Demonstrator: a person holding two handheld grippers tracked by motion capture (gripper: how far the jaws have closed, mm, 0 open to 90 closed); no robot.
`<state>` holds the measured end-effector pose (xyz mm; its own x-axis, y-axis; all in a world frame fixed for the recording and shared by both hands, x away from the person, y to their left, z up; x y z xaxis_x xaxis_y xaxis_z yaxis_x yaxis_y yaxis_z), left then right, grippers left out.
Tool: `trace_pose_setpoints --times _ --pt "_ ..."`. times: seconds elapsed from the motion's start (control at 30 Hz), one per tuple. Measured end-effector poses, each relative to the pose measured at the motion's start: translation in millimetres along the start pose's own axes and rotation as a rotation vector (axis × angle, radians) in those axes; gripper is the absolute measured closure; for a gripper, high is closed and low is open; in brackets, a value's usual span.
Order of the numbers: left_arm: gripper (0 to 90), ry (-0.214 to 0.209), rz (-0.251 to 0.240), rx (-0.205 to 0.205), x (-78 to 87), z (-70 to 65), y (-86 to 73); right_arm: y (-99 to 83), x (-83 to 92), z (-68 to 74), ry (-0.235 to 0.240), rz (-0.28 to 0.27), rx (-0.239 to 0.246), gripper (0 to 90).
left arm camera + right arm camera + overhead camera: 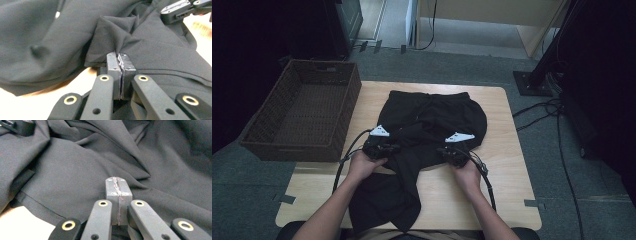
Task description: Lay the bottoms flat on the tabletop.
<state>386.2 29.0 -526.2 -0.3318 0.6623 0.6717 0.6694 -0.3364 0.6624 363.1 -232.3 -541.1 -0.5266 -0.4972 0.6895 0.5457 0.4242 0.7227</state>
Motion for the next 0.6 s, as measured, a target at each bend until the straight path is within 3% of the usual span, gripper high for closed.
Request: trace_pose_setpoints --times 0.1,0.23,0.37,0.6 --pt "89.9 0.013 -0.023 0.014 9.2 3.4 0.6 -0.4 5.4 -7.0 -0.055 0.021 0.013 90.0" --pt "89.8 0.015 -0.053 0.053 22.9 7.5 1.7 -2.6 18.0 -24.0 -0.08 0.011 -0.028 90.0" --pt "88.8 0.013 -0.037 0.054 24.9 6.9 -0.7 -1.5 19.1 -23.6 -0.047 -0.023 -0.053 90.0" --pt "85.7 -0.001 -0.038 0.08 21.4 7.9 -1.4 6.7 2.0 -7.2 0.02 -0.044 -0.082 57.7"
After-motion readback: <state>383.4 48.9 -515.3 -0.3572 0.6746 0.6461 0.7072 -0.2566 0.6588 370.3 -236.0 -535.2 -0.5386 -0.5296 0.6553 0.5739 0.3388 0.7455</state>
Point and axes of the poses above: each handheld gripper's, and its own axes: x roughly backward along the jaws, y roughly out of its top, z roughly to its left, the point moved 4 cm from there along -x, roughly forward along the jaws, and after that the axes turned 8 degrees about x, right-handed, at the moved point
